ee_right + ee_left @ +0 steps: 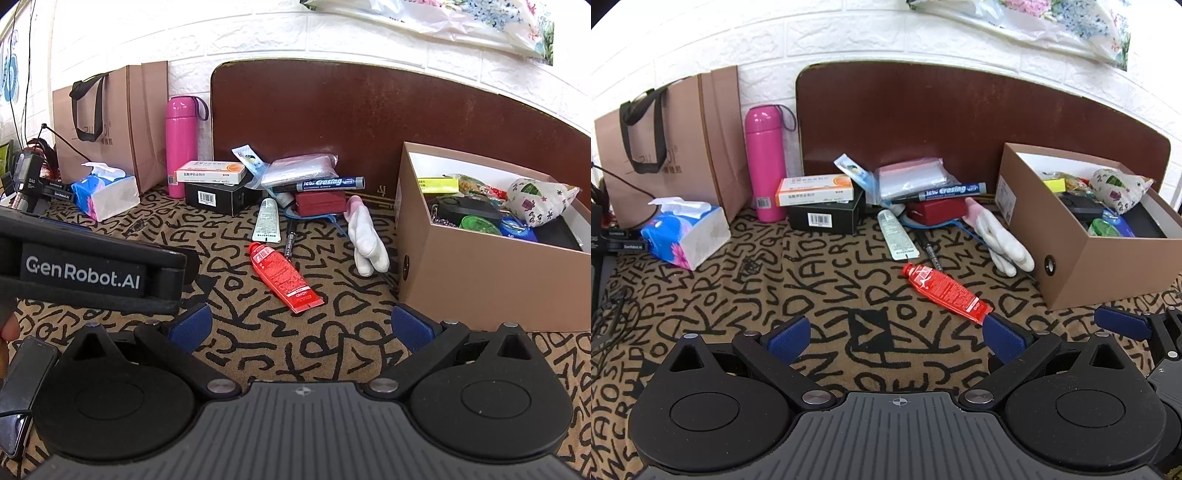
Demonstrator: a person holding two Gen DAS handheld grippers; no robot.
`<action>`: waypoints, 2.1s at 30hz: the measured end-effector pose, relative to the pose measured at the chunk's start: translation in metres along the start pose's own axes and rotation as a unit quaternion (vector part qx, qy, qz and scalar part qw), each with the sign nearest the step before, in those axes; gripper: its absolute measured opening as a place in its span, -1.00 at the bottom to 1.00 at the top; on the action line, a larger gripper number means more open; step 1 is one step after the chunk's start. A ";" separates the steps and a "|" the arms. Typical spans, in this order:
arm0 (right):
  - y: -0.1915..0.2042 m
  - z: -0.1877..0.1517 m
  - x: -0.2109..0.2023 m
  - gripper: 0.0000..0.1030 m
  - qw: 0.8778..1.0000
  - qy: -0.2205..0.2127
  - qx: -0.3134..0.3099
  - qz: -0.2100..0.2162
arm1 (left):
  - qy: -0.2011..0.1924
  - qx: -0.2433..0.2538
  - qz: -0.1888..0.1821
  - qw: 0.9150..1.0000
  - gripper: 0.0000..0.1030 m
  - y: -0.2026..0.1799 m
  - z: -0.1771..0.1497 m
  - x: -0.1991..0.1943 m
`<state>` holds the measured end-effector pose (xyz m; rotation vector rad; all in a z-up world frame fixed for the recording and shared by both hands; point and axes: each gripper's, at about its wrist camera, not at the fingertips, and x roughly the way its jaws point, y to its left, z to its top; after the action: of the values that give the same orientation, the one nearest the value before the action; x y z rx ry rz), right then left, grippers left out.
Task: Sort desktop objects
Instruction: 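Move the left gripper toward the red tube on the table, then close the left gripper on the red tube and lift it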
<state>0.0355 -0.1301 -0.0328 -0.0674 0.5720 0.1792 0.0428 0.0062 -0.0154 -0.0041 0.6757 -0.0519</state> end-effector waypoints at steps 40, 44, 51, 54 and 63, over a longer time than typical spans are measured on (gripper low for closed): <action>-0.022 0.013 0.132 0.23 0.990 0.040 -0.054 0.125 | 0.118 -0.094 -0.083 0.985 0.67 0.006 0.041 0.178; -0.018 0.015 0.136 0.05 0.989 0.036 -0.056 0.128 | 0.111 -0.084 -0.066 0.988 0.27 0.006 0.043 0.182; -0.016 0.010 0.130 0.01 0.989 0.036 -0.059 0.128 | 0.104 -0.080 -0.077 0.988 0.28 0.004 0.034 0.173; -0.013 0.004 0.121 -0.02 0.990 0.038 -0.064 0.124 | 0.104 -0.067 -0.080 0.989 0.04 -0.001 0.027 0.164; -0.009 -0.010 0.089 -0.21 0.990 0.052 -0.045 0.119 | 0.105 -0.053 -0.086 0.989 -0.14 -0.019 0.005 0.136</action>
<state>0.1049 -0.1273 -0.0896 -0.0961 0.6765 0.4356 0.1514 -0.0194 -0.0964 -0.1616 0.8881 -0.1845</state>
